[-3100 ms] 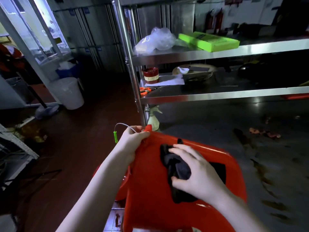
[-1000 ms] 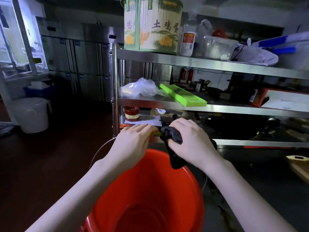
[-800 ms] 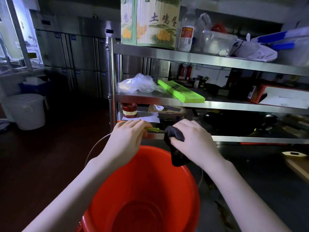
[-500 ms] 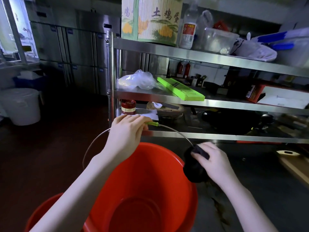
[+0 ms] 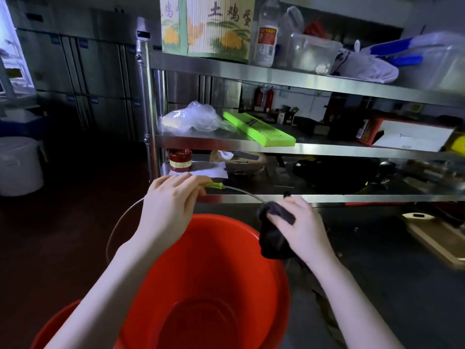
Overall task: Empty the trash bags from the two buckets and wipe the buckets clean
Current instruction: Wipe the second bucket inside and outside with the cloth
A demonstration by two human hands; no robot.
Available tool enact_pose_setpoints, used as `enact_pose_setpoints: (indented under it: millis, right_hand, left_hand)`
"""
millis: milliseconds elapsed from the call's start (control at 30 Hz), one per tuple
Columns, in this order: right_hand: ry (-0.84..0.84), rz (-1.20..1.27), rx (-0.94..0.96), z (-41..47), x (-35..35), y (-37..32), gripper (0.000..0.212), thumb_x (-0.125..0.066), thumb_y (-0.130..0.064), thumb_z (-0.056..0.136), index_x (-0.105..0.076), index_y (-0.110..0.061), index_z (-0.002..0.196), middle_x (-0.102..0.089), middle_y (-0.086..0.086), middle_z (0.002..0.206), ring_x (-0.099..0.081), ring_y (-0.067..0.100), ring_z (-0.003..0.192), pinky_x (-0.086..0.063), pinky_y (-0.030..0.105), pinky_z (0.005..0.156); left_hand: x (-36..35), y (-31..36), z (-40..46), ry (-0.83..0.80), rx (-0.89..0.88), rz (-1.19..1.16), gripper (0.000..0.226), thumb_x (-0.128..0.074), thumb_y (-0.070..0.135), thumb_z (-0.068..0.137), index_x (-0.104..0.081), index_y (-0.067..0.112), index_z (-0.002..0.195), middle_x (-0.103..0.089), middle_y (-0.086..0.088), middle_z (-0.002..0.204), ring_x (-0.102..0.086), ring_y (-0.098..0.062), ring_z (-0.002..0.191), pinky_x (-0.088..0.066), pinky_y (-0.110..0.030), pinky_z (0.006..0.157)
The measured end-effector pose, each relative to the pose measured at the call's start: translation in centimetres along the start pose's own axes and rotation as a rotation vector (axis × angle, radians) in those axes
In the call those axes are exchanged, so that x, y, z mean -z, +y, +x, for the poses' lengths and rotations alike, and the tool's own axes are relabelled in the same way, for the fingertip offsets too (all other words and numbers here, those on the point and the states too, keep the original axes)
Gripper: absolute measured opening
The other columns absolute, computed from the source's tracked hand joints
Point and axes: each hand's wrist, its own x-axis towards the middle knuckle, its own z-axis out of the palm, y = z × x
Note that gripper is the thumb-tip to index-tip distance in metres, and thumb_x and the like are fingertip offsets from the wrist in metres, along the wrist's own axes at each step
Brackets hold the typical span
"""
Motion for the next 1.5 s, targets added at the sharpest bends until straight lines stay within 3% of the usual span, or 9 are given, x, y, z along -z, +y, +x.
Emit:
enact_pose_setpoints:
  millis: [67,200,633,767,900,1000,1200,1300,1500]
  right_hand:
    - [-0.036,0.162,-0.216,-3.3,-0.7,3.8,0.015,-0.076,-0.014,0.081,-0.072,-0.019,0.095,-0.064,-0.009,0.094,-0.064,0.017,0.095,-0.041,0.006,0.079]
    - [-0.120,0.330,-0.468,-7.3,-1.7,6.9,0.015,-0.077,-0.015,0.080,-0.072,-0.027,0.088,-0.073,-0.004,0.090,-0.068,0.020,0.095,-0.048,0.019,0.077]
    - [0.090,-0.289,0.353,3.8,-2.2,-8.9,0.016,-0.057,-0.027,0.084,-0.072,-0.023,0.091,-0.058,-0.002,0.096,-0.051,0.028,0.085,-0.048,0.037,0.073]
    - [0.033,-0.157,0.193,2.5,-0.6,-3.4,0.015,-0.068,-0.027,0.085,-0.072,-0.024,0.100,-0.057,-0.007,0.097,-0.053,0.020,0.089,-0.045,0.032,0.074]
    - [-0.012,0.101,-0.199,-2.6,-1.7,4.0,0.015,-0.074,-0.016,0.083,-0.073,-0.013,0.097,-0.062,-0.005,0.095,-0.064,0.021,0.093,-0.040,0.018,0.076]
    - [-0.047,0.252,-0.404,-5.8,-3.0,6.3,0.014,-0.073,-0.016,0.084,-0.070,-0.026,0.093,-0.067,-0.002,0.099,-0.064,0.019,0.098,-0.039,0.005,0.073]
    - [-0.020,-0.038,-0.326,-3.2,-1.2,6.1,0.025,-0.072,-0.024,0.085,-0.072,-0.015,0.108,-0.062,0.002,0.105,-0.062,0.024,0.099,-0.048,0.035,0.084]
    - [0.161,-0.043,-0.236,-1.1,0.4,3.2,0.025,-0.071,-0.022,0.085,-0.072,-0.010,0.107,-0.061,0.005,0.102,-0.059,0.020,0.090,-0.045,0.030,0.079]
    - [0.010,0.190,-0.061,1.6,0.7,-3.2,0.018,-0.073,-0.024,0.084,-0.073,-0.020,0.101,-0.062,0.000,0.095,-0.059,0.013,0.089,-0.042,0.025,0.079]
  left_hand:
    - [0.0,-0.3,0.1,-0.013,0.007,-0.002,0.025,-0.045,0.015,0.095,-0.066,0.021,0.107,-0.063,0.013,0.084,-0.058,-0.013,0.077,-0.046,-0.032,0.074]
    - [-0.4,0.5,0.4,-0.034,-0.004,-0.004,0.025,-0.044,0.016,0.093,-0.066,0.021,0.105,-0.066,0.013,0.084,-0.062,-0.016,0.076,-0.048,-0.034,0.069]
    - [0.4,0.1,0.2,0.008,-0.005,0.036,0.029,-0.042,0.017,0.093,-0.066,0.019,0.109,-0.069,0.004,0.092,-0.059,-0.018,0.080,-0.045,-0.031,0.068]
    - [0.3,0.6,0.4,0.011,0.016,0.038,0.027,-0.046,0.016,0.092,-0.069,0.019,0.106,-0.068,0.009,0.087,-0.046,-0.011,0.079,-0.035,-0.024,0.066]
    - [0.3,-0.1,0.6,-0.037,0.072,-0.010,0.034,-0.036,0.023,0.095,-0.068,0.021,0.108,-0.066,0.013,0.086,-0.058,-0.010,0.074,-0.042,-0.027,0.062]
    - [0.0,0.2,0.9,-0.072,0.089,-0.001,0.034,-0.035,0.023,0.095,-0.067,0.024,0.109,-0.065,0.013,0.085,-0.061,-0.015,0.070,-0.047,-0.030,0.058]
    - [0.8,0.4,1.8,-0.228,0.092,0.082,0.030,-0.048,0.013,0.096,-0.061,0.028,0.118,-0.064,0.012,0.090,-0.062,-0.021,0.067,-0.054,-0.038,0.057]
    - [1.4,2.3,2.1,-0.305,0.162,0.166,0.041,-0.050,0.007,0.091,-0.056,0.027,0.127,-0.065,0.004,0.096,-0.062,-0.029,0.072,-0.054,-0.041,0.061]
    - [1.7,6.7,4.4,-0.409,0.444,-0.155,0.045,-0.040,0.002,0.091,-0.055,0.025,0.126,-0.067,-0.011,0.087,-0.069,-0.031,0.064,-0.059,-0.042,0.066]
